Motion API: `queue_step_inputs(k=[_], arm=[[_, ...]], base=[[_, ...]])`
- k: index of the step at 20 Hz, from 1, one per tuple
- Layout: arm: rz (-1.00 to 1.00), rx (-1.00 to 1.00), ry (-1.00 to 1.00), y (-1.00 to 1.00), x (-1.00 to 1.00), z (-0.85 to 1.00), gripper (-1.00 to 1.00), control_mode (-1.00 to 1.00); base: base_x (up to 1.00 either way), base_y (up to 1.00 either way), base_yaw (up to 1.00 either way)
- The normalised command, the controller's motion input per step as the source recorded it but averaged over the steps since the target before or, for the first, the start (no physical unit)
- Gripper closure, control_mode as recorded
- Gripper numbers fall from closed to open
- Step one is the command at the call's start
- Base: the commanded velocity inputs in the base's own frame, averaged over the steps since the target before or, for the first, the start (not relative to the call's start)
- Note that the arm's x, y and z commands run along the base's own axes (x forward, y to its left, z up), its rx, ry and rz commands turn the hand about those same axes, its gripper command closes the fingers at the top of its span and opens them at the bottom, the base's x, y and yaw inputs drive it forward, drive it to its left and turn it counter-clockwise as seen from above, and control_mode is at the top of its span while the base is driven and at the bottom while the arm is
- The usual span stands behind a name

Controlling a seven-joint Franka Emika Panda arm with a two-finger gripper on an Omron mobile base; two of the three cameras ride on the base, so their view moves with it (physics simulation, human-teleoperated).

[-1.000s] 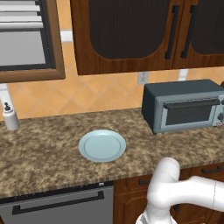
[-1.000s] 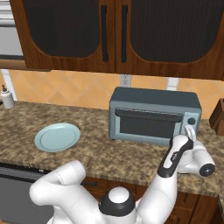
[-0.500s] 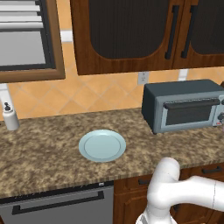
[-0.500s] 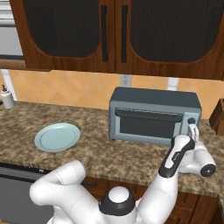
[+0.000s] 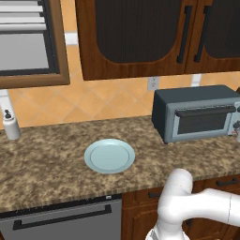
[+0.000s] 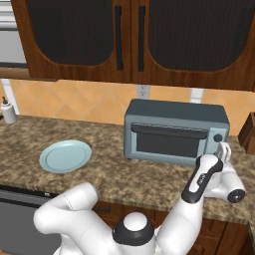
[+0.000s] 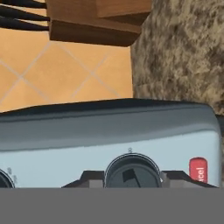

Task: Pick up the kebab skewer and baguette bread, and place them inside the toaster oven. Close the toaster oven door and start by setting the timer.

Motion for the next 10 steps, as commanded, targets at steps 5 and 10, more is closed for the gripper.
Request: queue_step_inputs(k=[5, 10], arm=[[-0.07, 0.21, 0.02, 0.29, 0.00, 0.19, 1.00, -1.00], [-0.08, 0.21, 0.05, 0.26, 0.00, 0.18, 1.00, -1.00]], base=[[0.00, 0.00, 0.00], [0.00, 0.00, 0.00]])
